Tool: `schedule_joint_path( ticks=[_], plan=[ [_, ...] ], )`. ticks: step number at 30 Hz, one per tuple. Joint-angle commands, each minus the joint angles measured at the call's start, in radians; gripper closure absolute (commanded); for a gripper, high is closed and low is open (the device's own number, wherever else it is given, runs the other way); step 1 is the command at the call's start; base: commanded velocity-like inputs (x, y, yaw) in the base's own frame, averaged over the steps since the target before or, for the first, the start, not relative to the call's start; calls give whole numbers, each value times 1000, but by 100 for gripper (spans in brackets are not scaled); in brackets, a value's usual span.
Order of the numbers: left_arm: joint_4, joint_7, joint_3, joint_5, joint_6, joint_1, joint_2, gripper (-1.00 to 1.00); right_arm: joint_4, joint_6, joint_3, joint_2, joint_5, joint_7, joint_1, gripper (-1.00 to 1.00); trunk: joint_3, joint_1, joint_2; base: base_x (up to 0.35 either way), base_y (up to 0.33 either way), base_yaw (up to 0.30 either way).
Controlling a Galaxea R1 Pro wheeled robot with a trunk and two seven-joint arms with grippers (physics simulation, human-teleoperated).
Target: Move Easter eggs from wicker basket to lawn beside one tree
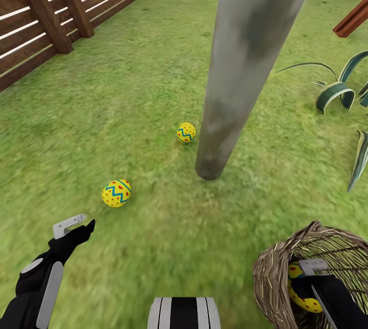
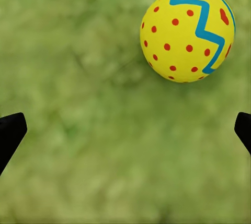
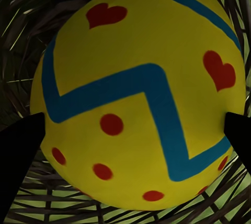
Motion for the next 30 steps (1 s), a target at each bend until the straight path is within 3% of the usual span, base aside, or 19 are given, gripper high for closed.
schedule_joint_path(
  ticks=[1, 30],
  plan=[
    [-1, 2, 0, 10, 6, 0, 0, -100, -1, 4, -1, 0, 8, 9, 0, 100, -1, 0, 0, 0, 0, 0],
    [13, 2, -3, 9, 6, 0, -4, -100, 0, 0, 0, 3, 8, 12, 0, 100, -1, 0, 0, 0, 0, 0]
  ],
)
